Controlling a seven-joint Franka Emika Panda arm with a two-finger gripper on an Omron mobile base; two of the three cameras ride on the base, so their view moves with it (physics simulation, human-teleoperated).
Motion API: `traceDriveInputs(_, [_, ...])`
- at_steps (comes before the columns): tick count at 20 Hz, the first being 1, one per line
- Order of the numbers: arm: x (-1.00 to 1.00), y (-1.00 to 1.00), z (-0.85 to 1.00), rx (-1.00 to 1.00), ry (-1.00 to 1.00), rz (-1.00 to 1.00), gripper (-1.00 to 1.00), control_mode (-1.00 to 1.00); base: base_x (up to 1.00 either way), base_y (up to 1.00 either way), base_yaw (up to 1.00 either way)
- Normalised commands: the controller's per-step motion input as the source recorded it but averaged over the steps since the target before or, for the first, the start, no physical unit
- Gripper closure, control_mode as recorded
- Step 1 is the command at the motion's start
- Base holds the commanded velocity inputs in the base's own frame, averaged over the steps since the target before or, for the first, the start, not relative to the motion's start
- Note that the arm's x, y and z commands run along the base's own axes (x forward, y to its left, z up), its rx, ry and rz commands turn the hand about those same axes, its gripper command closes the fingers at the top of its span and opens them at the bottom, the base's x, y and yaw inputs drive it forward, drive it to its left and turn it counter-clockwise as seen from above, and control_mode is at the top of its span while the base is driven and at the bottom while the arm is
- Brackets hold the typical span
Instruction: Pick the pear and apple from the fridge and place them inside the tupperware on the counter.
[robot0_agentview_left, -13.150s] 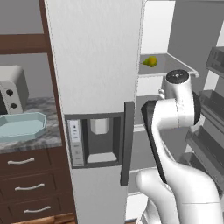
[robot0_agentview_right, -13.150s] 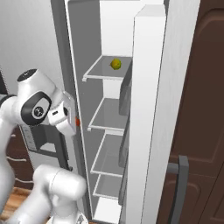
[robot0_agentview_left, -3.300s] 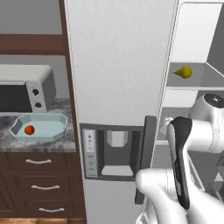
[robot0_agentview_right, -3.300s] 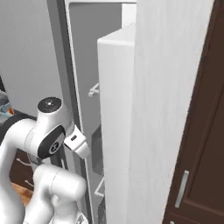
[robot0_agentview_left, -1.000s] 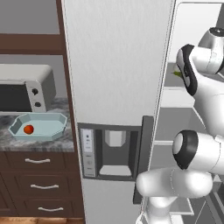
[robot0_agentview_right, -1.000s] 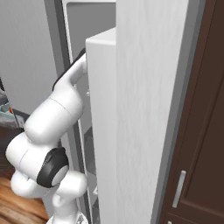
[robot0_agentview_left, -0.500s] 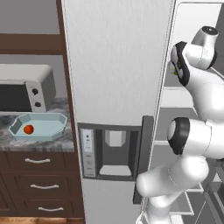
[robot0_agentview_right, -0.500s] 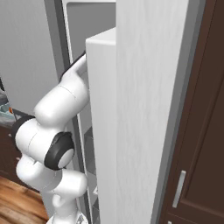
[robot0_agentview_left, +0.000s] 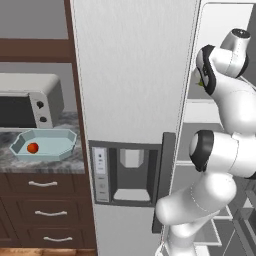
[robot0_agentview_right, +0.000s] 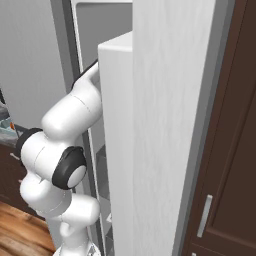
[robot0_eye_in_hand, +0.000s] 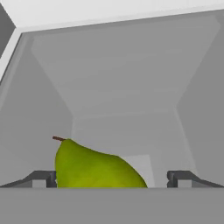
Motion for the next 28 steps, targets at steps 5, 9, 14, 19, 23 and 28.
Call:
traceDriveInputs(5, [0.00,0.00,-0.10,0.00,0.00,0.00,-1.00,-1.00,0.00,0.00,0.00])
traceDriveInputs(9, [-0.05,0.05,-0.05,0.00,0.00,0.01,-1.00,-1.00,0.00,0.00,0.00])
traceDriveInputs(14, [-0.15,0.12,0.00,0.00,0.00,0.15,-1.00,-1.00,0.00,0.00,0.00])
traceDriveInputs(19, [-0.06,0.08,-0.02,0.00,0.00,0.22,-1.00,-1.00,0.00,0.00,0.00])
traceDriveInputs(23, [0.00,0.01,-0.08,0.00,0.05,0.21,-1.00,-1.00,0.00,0.00,0.00])
traceDriveInputs(28, [0.03,0.00,-0.15,-0.01,0.11,0.11,1.00,-1.00,0.00,0.00,0.00])
